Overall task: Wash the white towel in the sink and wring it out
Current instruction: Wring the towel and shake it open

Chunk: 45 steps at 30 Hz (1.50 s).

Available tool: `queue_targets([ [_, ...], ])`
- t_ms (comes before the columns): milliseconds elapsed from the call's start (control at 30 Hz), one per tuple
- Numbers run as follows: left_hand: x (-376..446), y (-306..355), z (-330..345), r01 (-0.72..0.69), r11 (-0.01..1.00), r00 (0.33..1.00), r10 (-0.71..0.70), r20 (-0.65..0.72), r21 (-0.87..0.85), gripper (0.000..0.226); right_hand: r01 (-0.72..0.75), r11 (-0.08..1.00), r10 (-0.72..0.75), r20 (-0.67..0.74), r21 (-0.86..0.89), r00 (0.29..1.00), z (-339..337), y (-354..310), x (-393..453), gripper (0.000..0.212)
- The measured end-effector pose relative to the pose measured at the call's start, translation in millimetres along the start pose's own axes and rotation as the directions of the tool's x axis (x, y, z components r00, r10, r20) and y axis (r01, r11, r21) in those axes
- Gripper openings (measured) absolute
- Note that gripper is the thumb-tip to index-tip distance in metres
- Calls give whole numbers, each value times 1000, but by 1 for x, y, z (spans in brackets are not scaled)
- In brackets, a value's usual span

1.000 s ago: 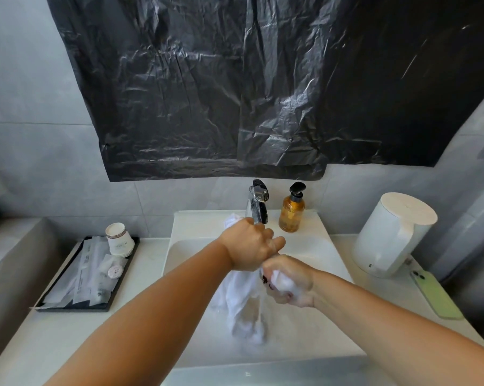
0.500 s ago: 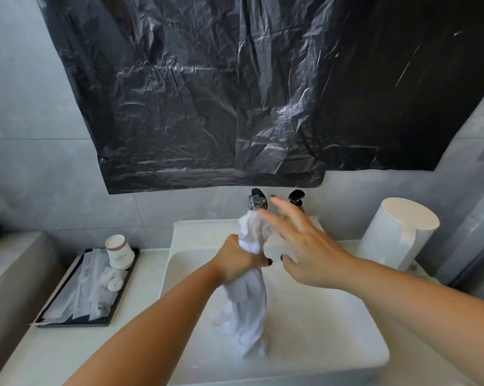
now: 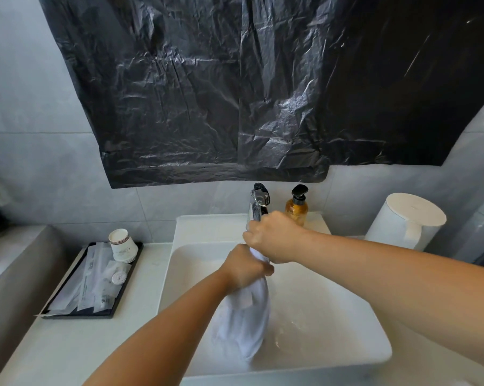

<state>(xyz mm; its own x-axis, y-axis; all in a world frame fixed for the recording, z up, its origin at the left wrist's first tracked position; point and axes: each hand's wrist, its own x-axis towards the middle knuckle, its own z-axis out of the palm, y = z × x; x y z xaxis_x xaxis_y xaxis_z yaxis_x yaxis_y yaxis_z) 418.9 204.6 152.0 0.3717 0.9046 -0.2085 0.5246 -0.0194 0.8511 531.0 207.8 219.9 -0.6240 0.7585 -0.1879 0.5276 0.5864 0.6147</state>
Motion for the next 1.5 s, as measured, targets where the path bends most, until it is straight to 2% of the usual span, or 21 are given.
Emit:
queue_targets([
  [100, 3, -8, 8, 50, 996, 995, -43, -90, 69, 22, -71, 997, 71, 73, -1, 995, -3, -6, 6, 20],
  [233, 1, -15, 20, 100, 982, 983, -73, -169, 161, 18, -75, 996, 64, 187, 54, 980, -8, -15, 9, 9],
  [333, -4, -16, 26, 140, 950, 980, -93, -176, 279, 9, -90, 994, 76, 221, 55, 972, -3, -24, 13, 8],
  [433, -10, -17, 29, 160, 920, 979, -102, -176, 357, 12, -107, 991, 83, 269, 74, 960, 7, -32, 16, 21],
  [500, -13, -16, 31, 167, 923, 977, -107, -185, 346, 17, -125, 980, 81, 261, 155, 962, 12, -30, 13, 26],
  [567, -14, -17, 33, 190, 953, 967, -139, -214, 237, 15, -143, 942, 77, 219, 303, 973, 21, -22, 9, 25],
  [633, -15, -15, 31, 193, 978, 953, -166, -254, 85, 12, -174, 834, 102, 164, 524, 981, 31, -12, 1, 38],
  [700, -16, -10, 27, 170, 985, 942, -173, -287, -35, 11, -189, 654, 181, 91, 732, 979, 38, -11, -12, 67],
  [767, -17, -4, 21, 155, 968, 920, -214, -330, -196, 14, -182, 464, 339, 16, 867, 941, 33, -23, -27, 91],
  [800, -16, 1, 17, 147, 941, 902, -255, -349, -305, 16, -173, 353, 427, 6, 919, 904, 30, -35, -35, 95],
  [867, -13, 9, 8, 126, 836, 855, -365, -369, -534, 33, -169, 147, 509, 72, 975, 858, 25, -65, -50, 101],
  [933, -11, 17, 3, 89, 719, 823, -444, -356, -689, 44, -239, 59, 468, 185, 969, 864, 21, -93, -55, 112],
  [1000, -11, 25, 4, 61, 666, 827, -451, -336, -744, 41, -310, -7, 517, 269, 951, 812, 25, -110, -44, 115],
  [1033, -12, 28, 6, 53, 650, 838, -441, -320, -758, 39, -332, -36, 600, 286, 943, 747, 27, -112, -35, 109],
  [1100, -14, 32, 14, 16, 620, 856, -413, -310, -784, 32, -336, -63, 758, 264, 940, 596, 28, -106, -21, 74],
  [1133, -16, 33, 16, -7, 611, 859, -402, -318, -792, 26, -347, -79, 791, 270, 935, 549, 26, -100, -18, 55],
  [1167, -16, 34, 15, -25, 611, 862, -388, -327, -791, 22, -367, -91, 789, 292, 926, 541, 23, -93, -17, 42],
  [1300, -21, 43, 6, -80, 735, 885, -258, -387, -674, 35, -463, 118, 706, 254, 878, 661, 10, -72, -15, 32],
  [1367, -24, 48, 1, -121, 811, 895, -162, -417, -573, 31, -459, 161, 657, 252, 874, 711, 3, -65, -12, 27],
  [1433, -24, 51, -5, -168, 860, 896, -71, -439, -482, 30, -422, 92, 619, 280, 902, 734, 2, -60, -8, 17],
  [1500, -23, 53, -11, -198, 886, 893, -14, -450, -419, 40, -335, -78, 590, 314, 939, 744, 2, -55, -7, 5],
])
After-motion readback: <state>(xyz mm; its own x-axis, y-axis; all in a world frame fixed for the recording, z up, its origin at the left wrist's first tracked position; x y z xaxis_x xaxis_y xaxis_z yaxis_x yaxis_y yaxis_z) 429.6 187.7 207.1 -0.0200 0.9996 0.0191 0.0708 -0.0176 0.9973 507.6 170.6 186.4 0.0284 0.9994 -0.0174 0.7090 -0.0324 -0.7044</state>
